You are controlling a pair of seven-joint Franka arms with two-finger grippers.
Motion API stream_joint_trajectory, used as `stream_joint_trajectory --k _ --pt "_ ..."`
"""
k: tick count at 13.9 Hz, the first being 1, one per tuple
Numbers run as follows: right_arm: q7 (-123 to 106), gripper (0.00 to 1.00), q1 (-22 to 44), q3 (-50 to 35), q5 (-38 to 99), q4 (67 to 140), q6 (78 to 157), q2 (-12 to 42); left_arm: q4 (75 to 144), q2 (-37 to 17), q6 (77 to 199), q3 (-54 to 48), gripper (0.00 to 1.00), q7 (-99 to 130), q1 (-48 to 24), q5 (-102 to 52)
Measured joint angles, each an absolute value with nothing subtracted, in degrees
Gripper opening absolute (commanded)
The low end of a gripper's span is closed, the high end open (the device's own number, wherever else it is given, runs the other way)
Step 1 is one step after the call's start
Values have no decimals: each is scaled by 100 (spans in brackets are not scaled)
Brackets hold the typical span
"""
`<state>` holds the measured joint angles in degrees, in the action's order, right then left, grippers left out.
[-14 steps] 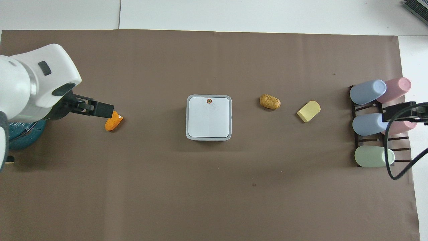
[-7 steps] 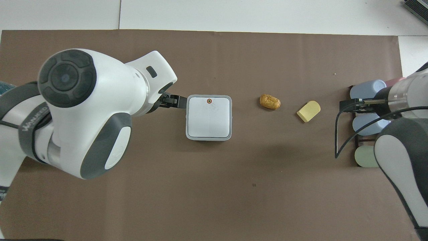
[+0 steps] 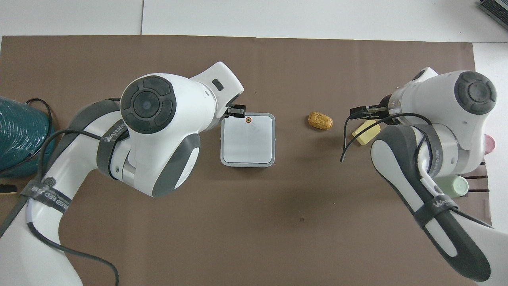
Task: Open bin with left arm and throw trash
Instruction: 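Lift the lid off with the left gripper while the right gripper reaches the sponge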
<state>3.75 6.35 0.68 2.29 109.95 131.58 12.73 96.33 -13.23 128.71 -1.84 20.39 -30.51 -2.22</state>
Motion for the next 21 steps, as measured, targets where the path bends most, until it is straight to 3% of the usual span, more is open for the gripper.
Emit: stream_joint_trajectory --k 2,8,10,11,12,21 --pt "422 100 528 107 238 11029 13308 1565 9668 -1468 13100 -183 14 2102 -3174 -222" --pt "430 100 480 125 240 11629 14218 1880 9685 -2005 13642 -179 12 2218 -3391 -222" --pt "430 36 470 134 240 11663 14223 1881 9686 -2108 13737 -175 11 2218 -3415 -222" --pt "430 12 461 135 239 11670 14223 1881 9687 -2148 13758 -173 11 2218 -3415 -222" --pt "430 0 452 138 239 11672 14222 1880 9686 -2167 13783 -168 11 2218 -3415 -222" --pt "430 0 406 162 220 11664 14163 1841 9859 -2092 13963 -162 12 2213 -3438 -146"
